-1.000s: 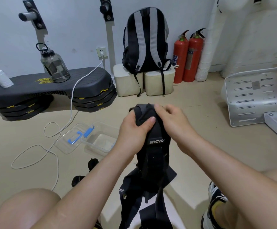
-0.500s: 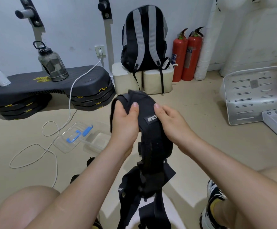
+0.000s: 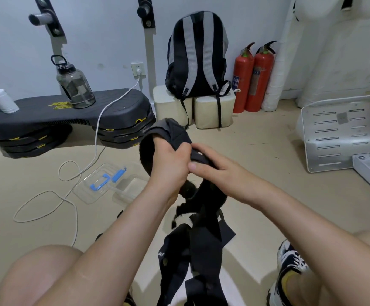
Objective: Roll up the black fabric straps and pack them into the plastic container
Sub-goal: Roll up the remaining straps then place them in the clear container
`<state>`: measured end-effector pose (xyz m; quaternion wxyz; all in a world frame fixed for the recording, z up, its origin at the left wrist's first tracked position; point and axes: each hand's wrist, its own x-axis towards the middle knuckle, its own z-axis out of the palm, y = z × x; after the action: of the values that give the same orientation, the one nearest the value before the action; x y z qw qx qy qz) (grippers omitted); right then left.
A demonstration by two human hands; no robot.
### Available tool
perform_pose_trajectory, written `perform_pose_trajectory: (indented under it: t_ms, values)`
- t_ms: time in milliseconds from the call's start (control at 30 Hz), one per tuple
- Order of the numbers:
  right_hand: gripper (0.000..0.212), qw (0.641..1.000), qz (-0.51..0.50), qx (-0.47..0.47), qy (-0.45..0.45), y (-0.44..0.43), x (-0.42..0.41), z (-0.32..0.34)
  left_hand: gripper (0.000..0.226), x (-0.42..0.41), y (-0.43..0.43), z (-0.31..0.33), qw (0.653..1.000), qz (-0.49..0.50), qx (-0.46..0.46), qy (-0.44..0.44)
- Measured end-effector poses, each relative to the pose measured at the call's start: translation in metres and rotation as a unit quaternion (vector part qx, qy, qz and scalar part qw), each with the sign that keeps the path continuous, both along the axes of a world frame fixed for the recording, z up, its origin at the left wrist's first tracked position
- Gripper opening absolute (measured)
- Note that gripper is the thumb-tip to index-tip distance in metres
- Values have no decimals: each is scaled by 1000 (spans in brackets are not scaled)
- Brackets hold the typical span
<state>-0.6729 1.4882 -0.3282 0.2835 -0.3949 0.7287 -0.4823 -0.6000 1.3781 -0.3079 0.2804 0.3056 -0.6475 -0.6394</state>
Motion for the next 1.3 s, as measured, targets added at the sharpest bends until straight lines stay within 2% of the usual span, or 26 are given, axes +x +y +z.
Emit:
perform_pose_trajectory:
  t_ms: [67, 133, 233, 267, 334, 367, 400, 467, 500, 534, 567, 600, 634, 667, 734, 801, 834, 1001, 1134, 1201, 1301]
  values:
    - [70, 997, 22, 51, 47, 3, 0, 0, 33, 0, 0, -1, 999, -23, 48, 4]
    - [73, 992, -14, 69, 102, 1, -1, -6, 24, 0, 0, 0, 994, -69, 88, 12]
    - [66, 993, -101, 23, 51, -1, 0, -11, 16, 3, -4, 8, 989, -117, 85, 10]
    - [59, 993, -109, 34, 29, -2, 0, -11, 13, 4, -6, 13, 989, -121, 82, 23]
    - [42, 993, -87, 61, -44, 1, -1, -7, 12, 4, -18, 20, 988, -109, 87, 66]
    - [38, 991, -69, 70, -96, 2, -1, -4, 19, 5, -25, 22, 988, -106, 72, 82]
    - [37, 984, -59, 70, -150, 4, -2, 0, 36, 6, -34, 21, 991, -105, 24, 74]
    - [38, 969, -60, 43, -237, 8, -2, 5, 74, 5, -48, 16, 982, -106, -154, -33]
    - [38, 963, -64, 25, -261, 9, -4, 7, 79, 6, -49, 13, 958, -102, -249, -102]
    - [38, 959, -73, 11, -275, 10, -6, 9, 73, 7, -48, 11, 930, -88, -325, -150]
    - [38, 955, -86, -5, -284, 10, -8, 10, 59, 6, -47, 6, 918, -66, -355, -165]
    - [36, 951, -98, -23, -293, 11, -11, 11, 40, 5, -45, 4, 925, -45, -341, -164]
    - [32, 945, -111, -46, -303, 12, -14, 12, 22, 5, -43, 1, 945, -32, -286, -159]
    - [29, 939, -125, -70, -312, 13, -16, 13, 18, 6, -37, 2, 965, -49, -204, -157]
    - [28, 922, -154, -126, -332, 12, -19, 15, 31, 7, -28, -4, 968, -158, -68, -184]
    - [27, 900, -183, -168, -358, 11, -21, 15, 34, 9, -13, -15, 948, -264, -48, -170]
    - [23, 893, -198, -175, -364, 11, -21, 16, 32, 9, -6, -23, 947, -284, -51, -143]
    - [10, 904, -270, -157, -292, 7, -15, 15, 45, 5, 13, -39, 972, -220, -51, -62]
    - [26, 937, -179, -113, -278, 3, -5, 7, 32, -4, 9, -35, 993, -121, -7, 2]
    - [28, 963, -130, -60, -228, 2, 0, 0, 20, -8, 1, -30, 998, -61, 24, 18]
    - [29, 986, -80, -12, -147, 2, 1, -9, 21, -10, -11, -23, 997, -10, 66, 29]
